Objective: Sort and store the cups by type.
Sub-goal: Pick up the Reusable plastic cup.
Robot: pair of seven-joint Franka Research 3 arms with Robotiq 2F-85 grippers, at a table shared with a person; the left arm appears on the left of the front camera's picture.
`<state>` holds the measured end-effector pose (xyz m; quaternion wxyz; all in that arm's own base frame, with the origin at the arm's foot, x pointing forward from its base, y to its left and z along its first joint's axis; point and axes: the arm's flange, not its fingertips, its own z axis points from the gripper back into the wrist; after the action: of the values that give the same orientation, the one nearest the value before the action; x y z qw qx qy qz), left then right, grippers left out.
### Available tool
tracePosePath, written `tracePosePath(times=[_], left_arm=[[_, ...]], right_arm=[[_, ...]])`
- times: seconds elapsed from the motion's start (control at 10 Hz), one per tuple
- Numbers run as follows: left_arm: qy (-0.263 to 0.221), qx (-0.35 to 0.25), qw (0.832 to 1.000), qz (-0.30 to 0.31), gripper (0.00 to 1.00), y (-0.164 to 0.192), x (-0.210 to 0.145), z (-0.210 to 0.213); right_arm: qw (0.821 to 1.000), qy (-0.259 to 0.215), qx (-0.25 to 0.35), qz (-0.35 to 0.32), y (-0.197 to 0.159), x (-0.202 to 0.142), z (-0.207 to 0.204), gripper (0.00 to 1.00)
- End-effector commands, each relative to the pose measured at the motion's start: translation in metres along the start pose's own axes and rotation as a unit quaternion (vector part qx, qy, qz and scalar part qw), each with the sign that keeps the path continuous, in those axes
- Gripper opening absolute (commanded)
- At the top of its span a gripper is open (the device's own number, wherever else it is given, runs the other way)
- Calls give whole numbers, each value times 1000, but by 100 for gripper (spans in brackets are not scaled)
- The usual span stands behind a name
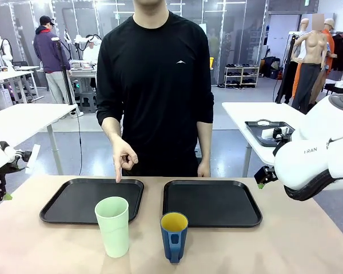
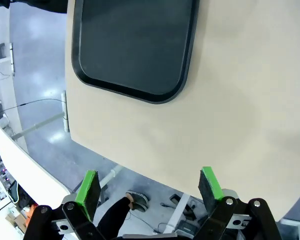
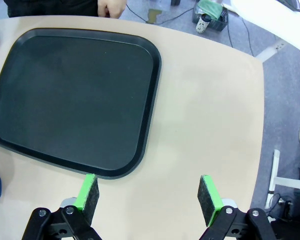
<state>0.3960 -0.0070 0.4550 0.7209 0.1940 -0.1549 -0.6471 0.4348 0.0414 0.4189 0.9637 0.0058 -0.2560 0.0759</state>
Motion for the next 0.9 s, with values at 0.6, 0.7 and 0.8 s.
tracePosePath(times=[0.6, 0.7, 0.8], left_arm=[[-88, -126, 988, -12, 100, -16, -1, -43], [-111, -153, 982, -10, 100, -25, -4, -55], [-157, -177, 972, -5, 100, -31, -4, -67]], right_arm=[[1000, -1, 0, -1, 0, -1, -1, 100], [1000, -1, 0, -1, 0, -1, -1, 100], [1000, -1, 0, -1, 0, -1, -1, 100]])
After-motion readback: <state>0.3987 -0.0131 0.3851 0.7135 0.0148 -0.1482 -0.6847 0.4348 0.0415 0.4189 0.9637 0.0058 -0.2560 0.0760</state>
